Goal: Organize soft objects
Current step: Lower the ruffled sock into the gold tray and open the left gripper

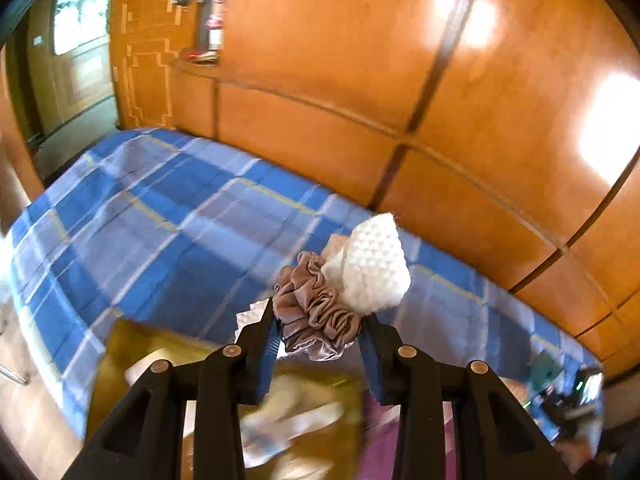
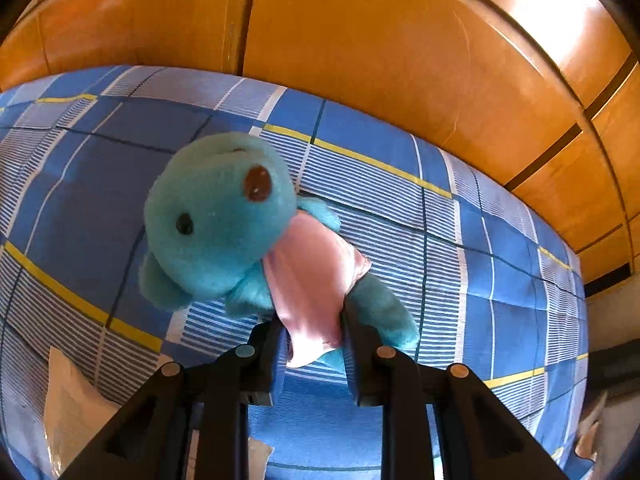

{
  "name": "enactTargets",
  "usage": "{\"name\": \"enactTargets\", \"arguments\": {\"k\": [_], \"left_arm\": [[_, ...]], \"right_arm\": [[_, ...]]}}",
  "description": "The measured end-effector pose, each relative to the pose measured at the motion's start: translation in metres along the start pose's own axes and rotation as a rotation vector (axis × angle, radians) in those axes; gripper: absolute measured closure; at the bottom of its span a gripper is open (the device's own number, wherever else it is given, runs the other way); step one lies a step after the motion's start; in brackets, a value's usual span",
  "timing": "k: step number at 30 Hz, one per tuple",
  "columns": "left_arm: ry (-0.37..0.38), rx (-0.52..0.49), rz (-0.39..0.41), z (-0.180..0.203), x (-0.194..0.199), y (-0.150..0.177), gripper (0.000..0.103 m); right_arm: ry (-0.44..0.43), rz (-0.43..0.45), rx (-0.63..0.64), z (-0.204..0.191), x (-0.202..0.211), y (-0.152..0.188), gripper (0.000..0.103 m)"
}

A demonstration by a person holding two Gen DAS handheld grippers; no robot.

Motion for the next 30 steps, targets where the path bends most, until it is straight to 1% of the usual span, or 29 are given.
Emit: {"name": "enactTargets", "arguments": {"k": [3, 6, 9, 10, 12, 14, 15, 17, 18, 20, 21, 22, 25, 28, 30], "left_arm": [[0.012, 0.04, -0.002, -0.038, 0.019, 0.029, 0.066], [0.0, 0.042, -0.032, -0.07, 0.025, 0.061, 0.066], [-0.016, 0.042, -0.075, -0.096, 0.018, 0.09, 0.065], [-0.02, 0.048, -0.084, -0.1, 0.013, 0.095, 0.065], [-0.008, 0.065, -0.117, -0.11, 0.002, 0.107, 0.065], [0.022, 0.087, -0.127, -0.109, -0.003, 0.112, 0.065], [0.048, 0.08, -0.133, -0.103, -0.007, 0.113, 0.064], [0.056, 0.06, -0.132, -0.096, -0.013, 0.111, 0.058], [0.045, 0.052, -0.135, -0.094, -0.018, 0.11, 0.054], [0.035, 0.041, -0.136, -0.09, -0.026, 0.109, 0.035], [0.017, 0.036, -0.13, -0.09, -0.028, 0.107, 0.032], [-0.022, 0.024, -0.118, -0.092, -0.028, 0.106, 0.03], [-0.046, -0.01, -0.09, -0.092, -0.023, 0.107, 0.022], [-0.073, -0.035, -0.057, -0.094, -0.014, 0.114, 0.023], [-0.113, -0.072, -0.035, -0.093, -0.007, 0.119, 0.024]], "right_arm": [[0.027, -0.011, 0.015, -0.005, 0.0, -0.003, 0.082], [0.062, -0.006, 0.038, -0.009, -0.004, -0.007, 0.082], [0.088, -0.01, 0.037, -0.012, -0.003, -0.007, 0.082], [0.096, -0.013, 0.037, -0.013, -0.002, -0.007, 0.082], [0.112, -0.018, 0.034, -0.021, -0.004, -0.008, 0.083], [0.132, -0.019, 0.039, -0.026, -0.003, -0.009, 0.083], [0.14, -0.02, 0.044, -0.028, -0.003, -0.01, 0.084], [0.156, -0.025, 0.056, -0.031, -0.001, -0.01, 0.084], [0.161, -0.029, 0.058, -0.032, -0.001, -0.009, 0.084], [0.171, -0.039, 0.06, -0.034, 0.0, -0.01, 0.084], [0.177, -0.041, 0.065, -0.033, 0.002, -0.01, 0.084], [0.183, -0.041, 0.071, -0.033, 0.003, -0.01, 0.084], [0.182, -0.036, 0.072, -0.035, 0.005, -0.011, 0.084], [0.169, -0.029, 0.065, -0.035, 0.007, -0.011, 0.084], [0.16, -0.027, 0.054, -0.033, 0.007, -0.011, 0.086]]}}
Point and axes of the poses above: each gripper's, at about its wrist camera, not at the fingertips, and x roughly against the way its jaws point, z to its right, y to its underside, the point moved 10 cm from there along -x, roughly the way its jaws point, and after that the axes turned 4 degrees about y, right-handed, at the moved point
